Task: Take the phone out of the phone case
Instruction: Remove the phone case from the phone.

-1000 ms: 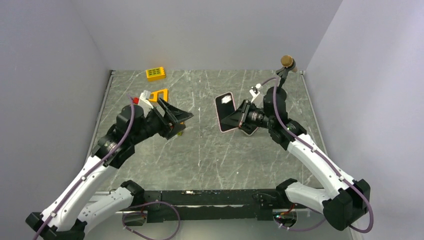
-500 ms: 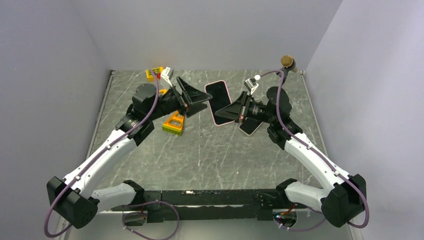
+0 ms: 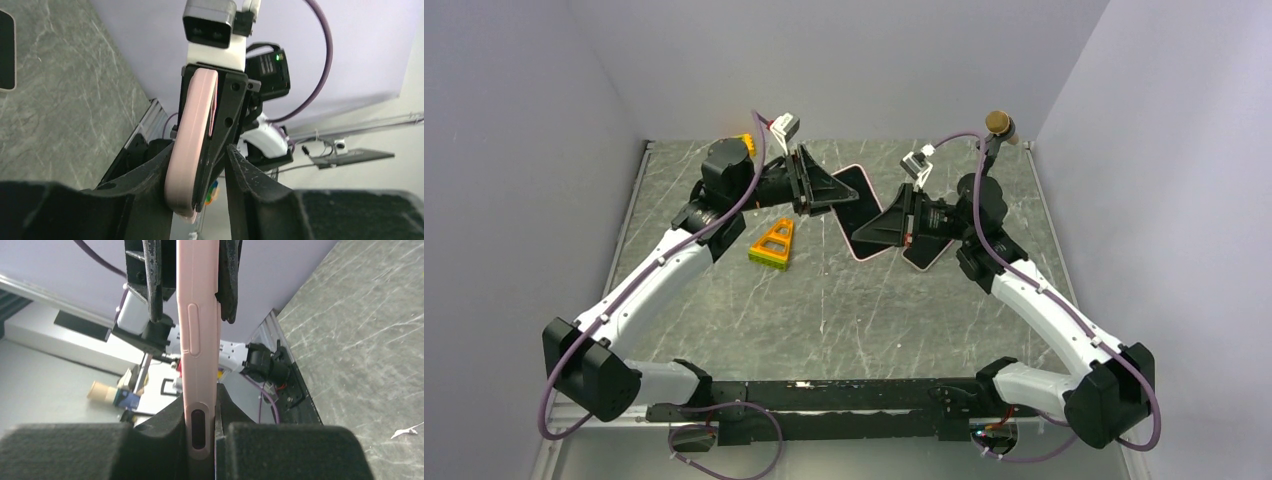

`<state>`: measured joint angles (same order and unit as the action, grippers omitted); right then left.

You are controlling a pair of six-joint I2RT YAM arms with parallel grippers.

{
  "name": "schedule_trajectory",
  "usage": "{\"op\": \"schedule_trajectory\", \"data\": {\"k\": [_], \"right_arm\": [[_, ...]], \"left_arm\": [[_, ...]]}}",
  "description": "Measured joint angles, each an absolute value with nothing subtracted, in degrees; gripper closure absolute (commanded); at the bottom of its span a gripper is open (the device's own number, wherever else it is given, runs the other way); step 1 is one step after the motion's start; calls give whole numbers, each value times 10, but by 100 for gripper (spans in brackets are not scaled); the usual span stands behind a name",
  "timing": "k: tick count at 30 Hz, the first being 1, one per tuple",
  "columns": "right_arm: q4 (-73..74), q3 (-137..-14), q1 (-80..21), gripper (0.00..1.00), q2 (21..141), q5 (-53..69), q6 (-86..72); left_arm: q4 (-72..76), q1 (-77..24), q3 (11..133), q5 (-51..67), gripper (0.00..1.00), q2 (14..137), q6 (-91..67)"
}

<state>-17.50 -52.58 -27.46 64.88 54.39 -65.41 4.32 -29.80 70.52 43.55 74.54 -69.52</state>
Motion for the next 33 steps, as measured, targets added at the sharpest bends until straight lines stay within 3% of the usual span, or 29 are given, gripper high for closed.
{"op": "schedule_trajectory", "data": {"k": [3,7,10,11,12,14,15,17,21,24,28,33], "right_arm": [[-168,-527,-277,100,650,571,-645],[-165,-527,-284,100,653,598,-636],[-160,-530,-292,100,654,610,-630],[-157,-534,-294,94,654,616,-630],[-151,-537,-293,78,654,620,-633],[-130,-547,-293,36,654,624,-624],[-100,-559,-293,20,654,616,-604],[-3,-598,-297,10,657,572,-536],[171,-657,-297,8,658,466,-422],[250,-658,-295,12,650,418,-376],[261,-628,-292,32,629,408,-378],[194,-596,-291,34,629,459,-440]], "left_arm": [[32,-298,705,463,59,742,-678],[28,-300,703,486,69,741,-670],[30,-306,702,488,88,741,-671],[31,-310,701,489,95,741,-668],[39,-312,701,490,100,741,-661],[43,-314,703,491,100,741,-650],[33,-314,707,487,100,741,-646],[-27,-315,721,462,100,741,-630],[-159,-291,731,391,100,718,-590],[-186,-250,706,361,100,674,-592],[-108,-209,600,362,100,595,-664],[3,-208,503,330,100,560,-764]]}}
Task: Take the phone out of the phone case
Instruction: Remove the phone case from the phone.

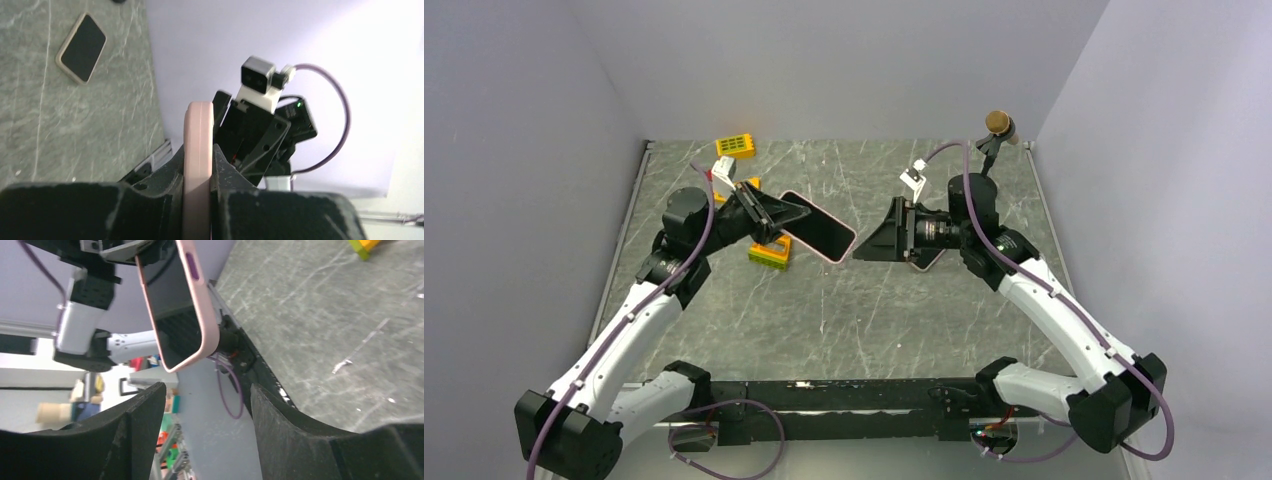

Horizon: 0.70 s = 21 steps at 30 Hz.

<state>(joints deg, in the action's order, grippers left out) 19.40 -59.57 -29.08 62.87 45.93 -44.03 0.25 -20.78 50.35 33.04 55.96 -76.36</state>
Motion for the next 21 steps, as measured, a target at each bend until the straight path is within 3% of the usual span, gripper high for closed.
{"op": "schedule_trajectory", "data": {"k": [8,13,21], "right_arm": [[-13,-571,-291,40,659,508,-595],[-135,-554,-295,53,676,511,-676],[-189,-554,-328,62,697,509,-710]], "left_arm": [[93,-207,475,236,100,511,-818],[129,-208,464,218,100,497,-837],[140,-211,452,199,100,497,-853]]}}
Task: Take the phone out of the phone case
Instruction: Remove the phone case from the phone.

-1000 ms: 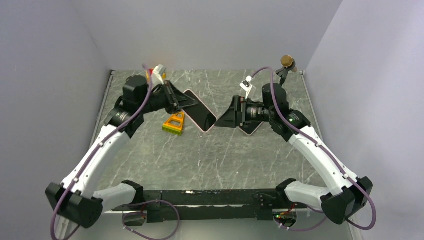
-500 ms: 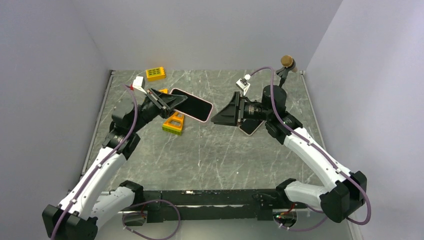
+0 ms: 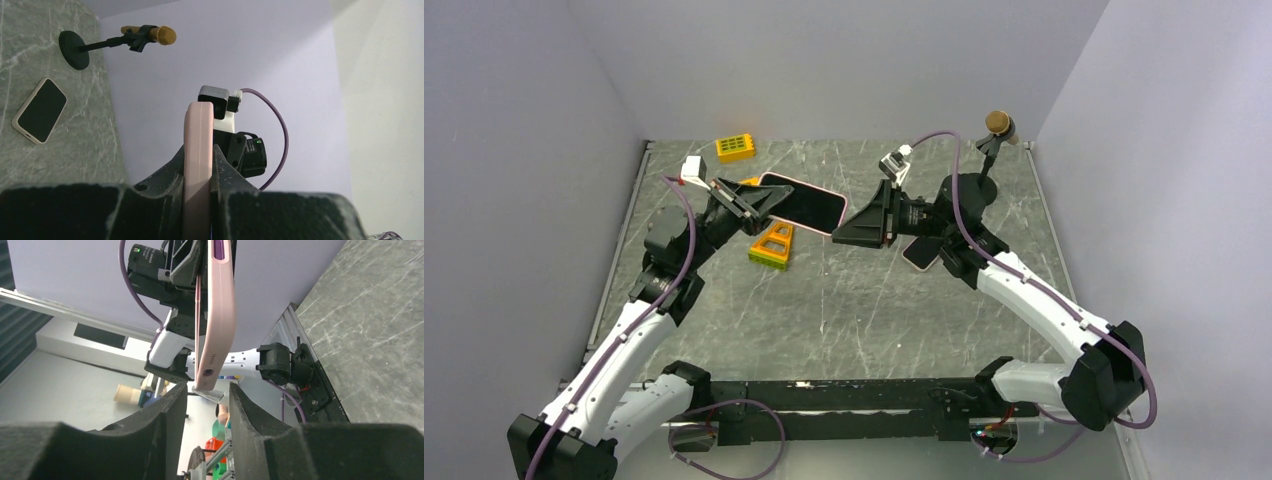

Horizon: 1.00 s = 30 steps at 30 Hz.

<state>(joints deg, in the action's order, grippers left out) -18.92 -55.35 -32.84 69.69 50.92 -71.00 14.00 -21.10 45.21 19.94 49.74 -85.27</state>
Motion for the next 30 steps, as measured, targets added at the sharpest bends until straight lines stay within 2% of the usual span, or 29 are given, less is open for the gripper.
{"op": "schedule_trajectory", "data": {"k": [5,13,15,17,21,30], "right_arm": [[-191,-556,-347,70,707,505,-710],[-194,-559,-357,76,714,495,-706],[-194,-560,-359,82,715,495,-704],[-194,-562,-362,100,717,494,-700],[-194,-569,-369,100,715,493,-663],[-169,-571,-403,100,666,470,-443]], "left_arm": [[146,-213,451,196,100,497,-859],[157,-213,435,193,100,497,-876],[156,-213,434,192,100,496,-879],[155,-212,433,192,100,494,-883],[145,-210,433,193,100,484,-909],[88,-208,440,246,100,463,-1020]]}}
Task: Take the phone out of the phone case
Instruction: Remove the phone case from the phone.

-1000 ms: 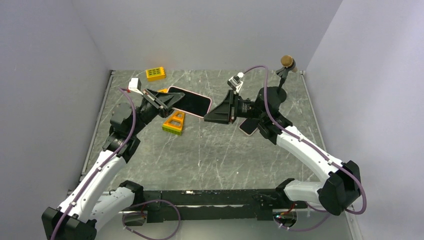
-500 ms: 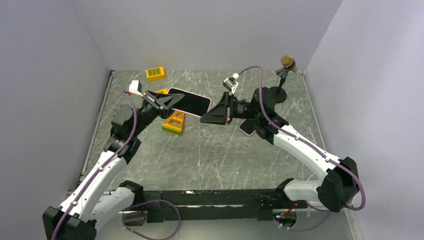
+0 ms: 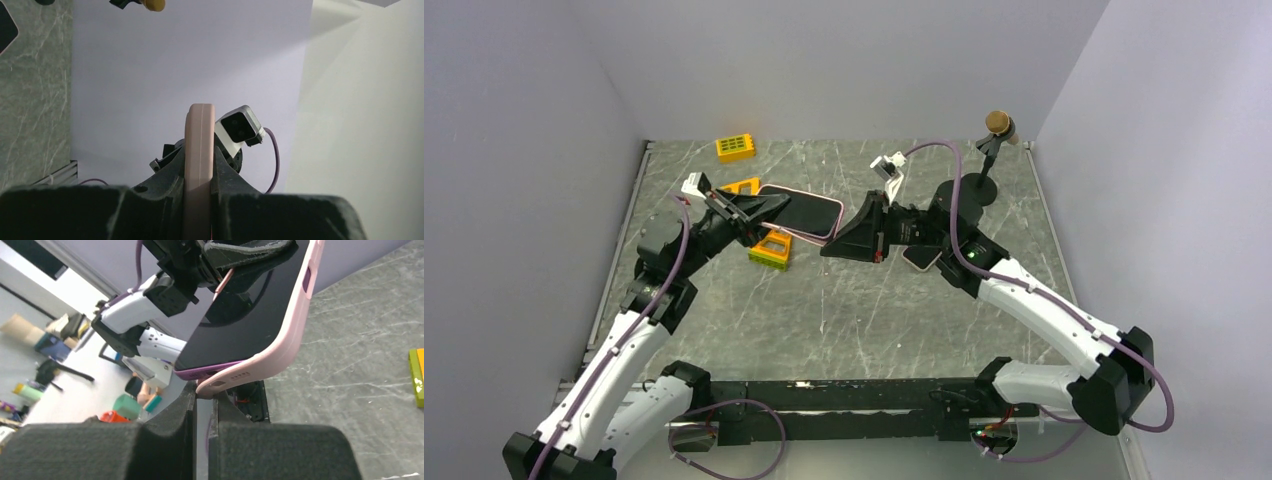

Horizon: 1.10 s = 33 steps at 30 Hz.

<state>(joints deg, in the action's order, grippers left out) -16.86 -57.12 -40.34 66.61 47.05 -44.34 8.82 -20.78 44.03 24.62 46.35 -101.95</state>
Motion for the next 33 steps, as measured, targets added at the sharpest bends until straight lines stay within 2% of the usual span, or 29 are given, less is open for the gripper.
{"op": "schedule_trajectory", "data": {"k": [9,11,15,19,21,26,30,33], "right_arm": [[-169,-611,-400,99,710,505,-390],[-163,-623,-398,81,718,503,-397],[-87,-655,-399,56,721,484,-405],[57,-688,-402,35,713,438,-393],[127,-690,-402,29,701,418,-392],[240,-688,-385,27,662,401,-412],[198,-650,-346,32,628,440,-482],[145,-629,-318,45,625,473,-535]], "left_arm": [[44,-201,460,212,100,438,-1024],[44,-200,462,200,100,437,-1016],[31,-199,463,183,100,432,-983],[5,-190,463,194,100,426,-954],[-11,-182,462,212,100,422,-938],[-3,-170,458,248,100,428,-920],[12,-167,459,289,100,464,-894],[11,-167,466,320,100,491,-865]]}}
